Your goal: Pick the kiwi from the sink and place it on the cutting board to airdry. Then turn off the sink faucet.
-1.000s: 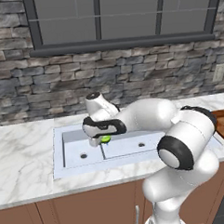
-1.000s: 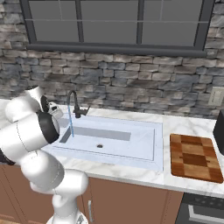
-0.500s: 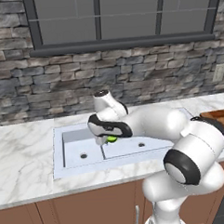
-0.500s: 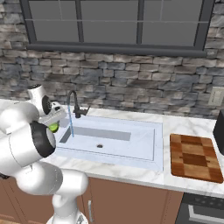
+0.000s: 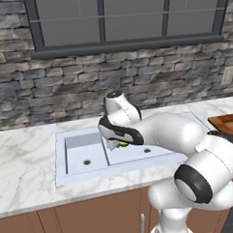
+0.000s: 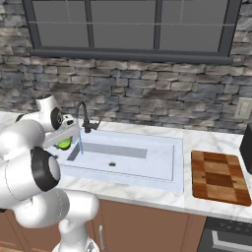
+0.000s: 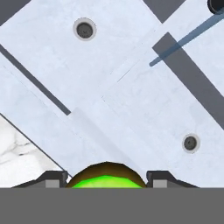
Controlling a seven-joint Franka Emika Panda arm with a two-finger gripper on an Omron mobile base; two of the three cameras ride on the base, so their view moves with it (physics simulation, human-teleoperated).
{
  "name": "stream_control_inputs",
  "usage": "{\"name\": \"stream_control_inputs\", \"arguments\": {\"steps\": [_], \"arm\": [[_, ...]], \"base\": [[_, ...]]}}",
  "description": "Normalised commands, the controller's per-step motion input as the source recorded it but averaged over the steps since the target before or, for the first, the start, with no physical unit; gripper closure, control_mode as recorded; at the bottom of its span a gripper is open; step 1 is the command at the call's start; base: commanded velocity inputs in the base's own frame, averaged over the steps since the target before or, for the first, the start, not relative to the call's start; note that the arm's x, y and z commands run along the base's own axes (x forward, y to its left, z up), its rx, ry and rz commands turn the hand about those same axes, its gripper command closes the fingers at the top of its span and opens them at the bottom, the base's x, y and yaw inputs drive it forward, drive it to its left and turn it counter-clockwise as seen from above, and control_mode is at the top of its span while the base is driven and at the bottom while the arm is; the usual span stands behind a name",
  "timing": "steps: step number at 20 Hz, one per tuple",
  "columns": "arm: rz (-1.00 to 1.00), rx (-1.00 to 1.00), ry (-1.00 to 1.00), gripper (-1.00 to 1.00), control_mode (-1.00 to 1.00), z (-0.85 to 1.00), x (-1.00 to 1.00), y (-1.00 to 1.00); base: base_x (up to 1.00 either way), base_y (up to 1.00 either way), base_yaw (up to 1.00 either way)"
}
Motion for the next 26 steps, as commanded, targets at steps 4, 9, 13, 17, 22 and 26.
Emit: {"name": "stream_control_inputs", "arguments": {"steps": [4, 9, 13, 17, 22, 26], "arm": [[-0.06, 0.0, 0.0, 1.0, -1.0, 0.05, 0.0, -0.32], [-0.06, 0.0, 0.0, 1.0, -1.0, 0.03, 0.0, -0.33], [-0.07, 0.0, 0.0, 1.0, -1.0, 0.01, 0.0, -0.35], [-0.07, 0.0, 0.0, 1.0, -1.0, 0.0, 0.0, -0.38], [-0.05, 0.0, 0.0, 1.0, -1.0, 0.0, 0.0, -0.39], [-0.06, 0.0, 0.0, 1.0, -1.0, 0.0, 0.0, -0.42]], "base": [[0.0, 0.0, 0.0], [0.0, 0.0, 0.0], [0.0, 0.0, 0.0], [0.0, 0.0, 0.0], [0.0, 0.0, 0.0], [0.0, 0.0, 0.0]]}}
